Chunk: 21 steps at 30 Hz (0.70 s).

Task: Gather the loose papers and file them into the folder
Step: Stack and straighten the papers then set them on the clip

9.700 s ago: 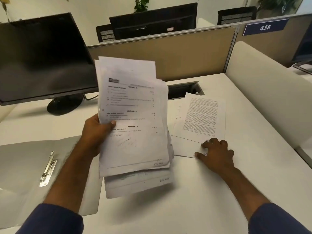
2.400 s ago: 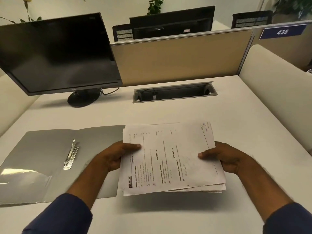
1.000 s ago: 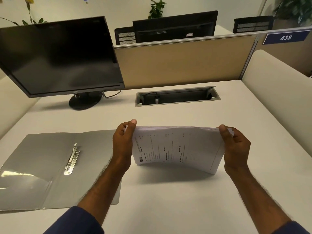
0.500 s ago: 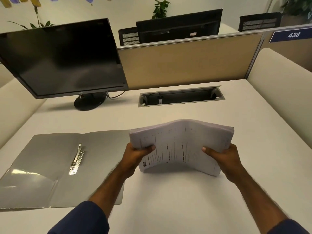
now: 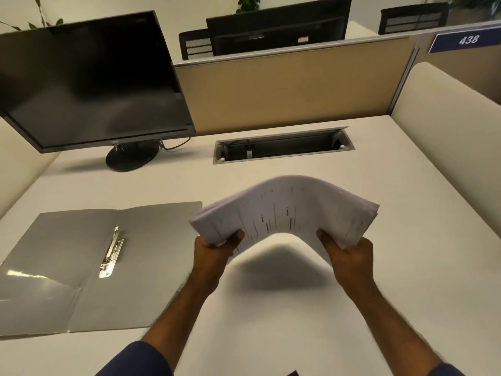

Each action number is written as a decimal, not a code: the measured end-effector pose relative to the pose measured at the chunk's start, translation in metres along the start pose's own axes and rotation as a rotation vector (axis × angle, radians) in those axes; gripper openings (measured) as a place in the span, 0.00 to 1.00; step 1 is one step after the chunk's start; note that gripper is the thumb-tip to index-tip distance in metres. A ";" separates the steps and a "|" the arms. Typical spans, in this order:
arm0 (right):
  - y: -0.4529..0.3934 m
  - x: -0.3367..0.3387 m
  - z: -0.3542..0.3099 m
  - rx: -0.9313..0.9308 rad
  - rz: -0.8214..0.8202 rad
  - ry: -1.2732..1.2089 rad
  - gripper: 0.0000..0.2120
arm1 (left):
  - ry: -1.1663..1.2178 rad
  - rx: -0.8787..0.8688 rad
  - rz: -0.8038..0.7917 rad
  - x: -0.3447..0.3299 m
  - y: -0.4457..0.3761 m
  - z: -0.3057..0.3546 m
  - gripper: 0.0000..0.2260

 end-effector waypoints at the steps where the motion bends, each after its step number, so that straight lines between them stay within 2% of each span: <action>1: 0.002 0.000 0.001 0.012 -0.008 0.026 0.15 | 0.007 -0.023 -0.006 0.001 0.000 -0.002 0.20; 2: 0.003 -0.001 0.003 0.011 -0.030 0.058 0.16 | -0.012 -0.006 -0.008 0.000 0.001 -0.005 0.20; 5: 0.008 -0.002 0.012 -0.005 -0.065 0.126 0.12 | -0.137 0.137 0.030 -0.004 0.005 -0.018 0.10; 9: 0.011 -0.006 0.009 0.010 -0.045 0.111 0.15 | -0.148 0.112 0.085 -0.007 0.004 -0.017 0.03; 14: 0.018 -0.008 -0.001 0.095 0.010 0.030 0.16 | -0.144 -0.024 0.109 -0.003 0.006 -0.008 0.08; 17: 0.016 -0.006 0.000 0.051 -0.055 0.054 0.13 | -0.162 0.018 0.084 0.005 0.006 -0.015 0.13; 21: 0.009 0.004 0.000 -0.029 -0.177 0.129 0.07 | -0.231 0.060 -0.054 0.025 0.003 -0.011 0.15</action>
Point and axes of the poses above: each hand's wrist, its own y-axis away from the middle knuckle, its own x-axis out of the back of the hand, z = x × y, the point moved 2 cm from there along -y, towards the middle knuckle, and after that the axes turned 14 degrees about -y, right-handed, at the moved point
